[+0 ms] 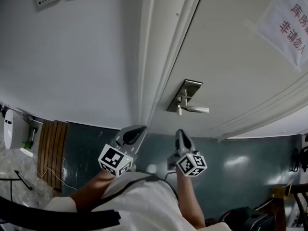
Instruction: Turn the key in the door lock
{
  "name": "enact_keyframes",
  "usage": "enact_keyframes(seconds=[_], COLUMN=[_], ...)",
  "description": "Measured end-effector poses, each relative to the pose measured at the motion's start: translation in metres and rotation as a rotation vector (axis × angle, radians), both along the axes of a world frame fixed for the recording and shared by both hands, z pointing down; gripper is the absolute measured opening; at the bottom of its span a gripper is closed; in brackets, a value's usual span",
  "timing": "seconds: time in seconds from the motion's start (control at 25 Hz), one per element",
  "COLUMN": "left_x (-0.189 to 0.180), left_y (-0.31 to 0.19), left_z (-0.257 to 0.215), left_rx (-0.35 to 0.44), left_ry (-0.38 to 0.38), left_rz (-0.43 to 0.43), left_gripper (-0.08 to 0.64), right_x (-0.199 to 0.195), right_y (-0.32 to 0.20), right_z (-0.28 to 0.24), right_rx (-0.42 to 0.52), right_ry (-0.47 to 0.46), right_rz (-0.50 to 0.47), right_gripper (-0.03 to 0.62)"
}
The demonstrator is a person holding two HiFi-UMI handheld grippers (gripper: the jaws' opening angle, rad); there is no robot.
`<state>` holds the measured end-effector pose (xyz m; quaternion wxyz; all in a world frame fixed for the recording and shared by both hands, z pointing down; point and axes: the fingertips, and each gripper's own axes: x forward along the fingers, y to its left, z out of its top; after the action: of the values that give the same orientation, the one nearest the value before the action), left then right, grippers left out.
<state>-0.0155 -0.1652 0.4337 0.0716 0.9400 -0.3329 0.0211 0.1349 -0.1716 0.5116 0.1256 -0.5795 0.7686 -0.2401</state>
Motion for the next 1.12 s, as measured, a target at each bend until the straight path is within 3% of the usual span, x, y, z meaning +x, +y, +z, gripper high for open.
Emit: enact_keyframes(seconds=[0.44,0.76,0.88,1.12], left_x=[0.029,0.031,0.028,0.025], left_y=[0.006,0.004,0.004,0.003], left_z=[0.007,0.008,0.01,0.012], left_rx=[-0.019,-0.017,-0.019,-0.023], left_ry=[-0.006,-0.033,-0.041,-0.048], left_rz=[-0.002,-0.025,-0.039,-0.053], left_gripper=[0.005,0.005,0.005,0.005], right_x=[0.024,0.031,0.029,0.036], right_y=[-0.045,-0.066,-0.075,-0.083], right_z=[0.034,0.042,0.037,0.052], right_rx=[-0.052,-0.068,-0.04,-0.076], right_ry=[-0.242,-0.505,-0.538,-0.565], right_rz=[0.011,0.027,0.002,0.036], right_gripper=[0.012,0.099,0.127,0.149])
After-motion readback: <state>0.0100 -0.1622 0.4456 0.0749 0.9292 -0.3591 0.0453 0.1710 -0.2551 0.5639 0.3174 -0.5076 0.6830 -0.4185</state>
